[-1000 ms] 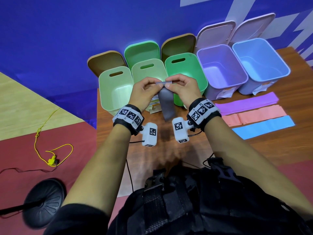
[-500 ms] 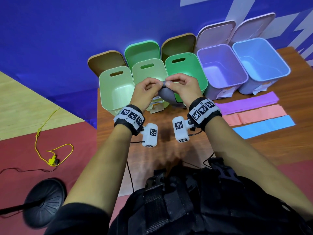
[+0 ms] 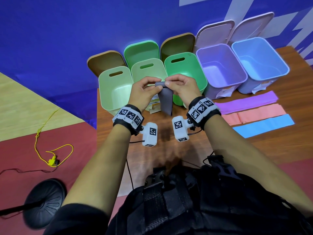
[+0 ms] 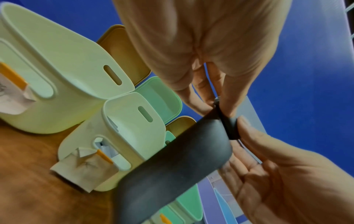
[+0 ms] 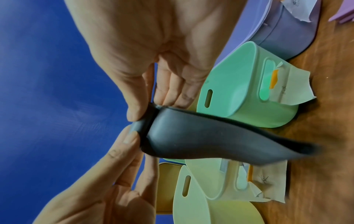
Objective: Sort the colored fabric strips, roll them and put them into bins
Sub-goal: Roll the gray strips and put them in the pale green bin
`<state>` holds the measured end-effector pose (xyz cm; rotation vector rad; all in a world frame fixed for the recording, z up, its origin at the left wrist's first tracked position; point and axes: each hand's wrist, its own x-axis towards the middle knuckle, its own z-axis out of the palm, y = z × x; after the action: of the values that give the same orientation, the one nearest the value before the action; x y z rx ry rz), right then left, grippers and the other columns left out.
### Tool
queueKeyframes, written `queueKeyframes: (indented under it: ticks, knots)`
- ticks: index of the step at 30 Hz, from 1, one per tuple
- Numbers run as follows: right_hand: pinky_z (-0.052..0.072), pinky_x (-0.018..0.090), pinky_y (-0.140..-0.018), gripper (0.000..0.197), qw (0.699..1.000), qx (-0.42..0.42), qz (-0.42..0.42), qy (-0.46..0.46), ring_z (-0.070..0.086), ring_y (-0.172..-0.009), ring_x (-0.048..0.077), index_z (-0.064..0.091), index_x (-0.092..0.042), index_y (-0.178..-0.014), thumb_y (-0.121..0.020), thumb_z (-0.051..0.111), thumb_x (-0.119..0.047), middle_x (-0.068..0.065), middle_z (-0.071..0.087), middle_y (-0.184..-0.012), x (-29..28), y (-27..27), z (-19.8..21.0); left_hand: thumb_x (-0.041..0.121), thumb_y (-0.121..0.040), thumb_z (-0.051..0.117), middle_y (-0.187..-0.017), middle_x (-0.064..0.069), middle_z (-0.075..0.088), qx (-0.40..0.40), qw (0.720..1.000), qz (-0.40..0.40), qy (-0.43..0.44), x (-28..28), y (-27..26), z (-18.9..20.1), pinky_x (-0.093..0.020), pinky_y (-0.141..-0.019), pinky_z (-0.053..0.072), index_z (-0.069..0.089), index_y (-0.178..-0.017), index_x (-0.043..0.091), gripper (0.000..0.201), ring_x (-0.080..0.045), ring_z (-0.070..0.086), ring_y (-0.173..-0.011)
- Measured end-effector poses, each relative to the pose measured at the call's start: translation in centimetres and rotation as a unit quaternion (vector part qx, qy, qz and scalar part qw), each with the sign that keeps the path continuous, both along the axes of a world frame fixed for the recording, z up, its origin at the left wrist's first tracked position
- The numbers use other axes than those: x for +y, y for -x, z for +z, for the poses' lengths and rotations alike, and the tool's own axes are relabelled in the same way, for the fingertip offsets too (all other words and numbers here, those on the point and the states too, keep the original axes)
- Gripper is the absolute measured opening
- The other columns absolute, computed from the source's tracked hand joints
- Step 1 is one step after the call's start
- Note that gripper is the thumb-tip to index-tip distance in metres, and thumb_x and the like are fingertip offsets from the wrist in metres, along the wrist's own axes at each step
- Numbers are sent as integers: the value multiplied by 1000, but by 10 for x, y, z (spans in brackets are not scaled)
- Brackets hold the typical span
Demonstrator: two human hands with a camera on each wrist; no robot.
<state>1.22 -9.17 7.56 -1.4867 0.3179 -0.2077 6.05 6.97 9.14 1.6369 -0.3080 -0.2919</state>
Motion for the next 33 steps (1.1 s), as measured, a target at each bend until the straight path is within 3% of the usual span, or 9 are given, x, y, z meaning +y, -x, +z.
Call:
queueKeyframes:
  ticks: [3,6,11,16,21,27,29,33]
  knots:
    - [51,24,-74,10,1000,-8,-10,19,67,-82,15,75,-20,-90,-85,75,-12,7,73,-89,-1,0,0,2,-86,70,-96,-10,72,10,1000,-1,4,1,-2,-2,-27,-80,53,71,-100,8,16,-13,68,-86]
    - [57,32,-85,11,1000,-14,-14,10,71,-88,19,75,-20,-89,-83,76,-11,9,76,-92,0,0,2,15,-91,68,-98,-13,72,52,998,7,29,0,-4,-3,-33,-84,56,73,-94,11,7,-24,69,-93]
    - [57,37,-92,18,1000,-26,-5,0,72,-96,25,74,-19,-90,-80,76,-5,11,76,-98,-1,1,7,11,-92,68,-90,-11,73,34,999,6,17,1,-4,-4,-32,-81,57,73,-97,8,8,-18,66,-80]
    - [58,38,-89,23,1000,-2,-4,-23,71,-98,22,70,-21,-103,-83,77,-12,12,74,-106,2,1,4,8,-89,71,-94,-13,74,27,999,12,35,2,-4,0,-30,-80,54,74,-99,8,11,-19,68,-84]
    - [57,34,-86,14,1000,2,-6,-25,71,-94,20,74,-23,-96,-82,76,-26,9,75,-99,2,1,4,3,-84,73,-101,-12,75,0,1000,1,28,5,-4,1,-32,-86,55,74,-103,10,20,-20,69,-93]
    - [52,26,-76,10,1000,-7,-18,1,70,-84,13,74,-19,-95,-86,74,-14,6,75,-91,0,2,3,1,-86,70,-96,-7,76,7,999,-12,31,4,-1,2,-28,-83,54,73,-107,5,21,-18,70,-90]
    - [54,29,-79,11,1000,-14,-20,-9,69,-86,15,74,-19,-94,-85,74,-14,7,75,-92,0,2,2,6,-92,66,-89,-3,75,33,998,-7,49,2,1,4,-25,-81,53,72,-107,4,17,-14,69,-85]
    - [56,33,-89,17,999,-29,-15,-25,70,-92,18,73,-17,-96,-83,74,-7,8,74,-97,-1,2,5,13,-94,66,-91,-8,73,39,999,5,26,-1,1,0,-32,-83,56,72,-102,5,13,-17,68,-84]
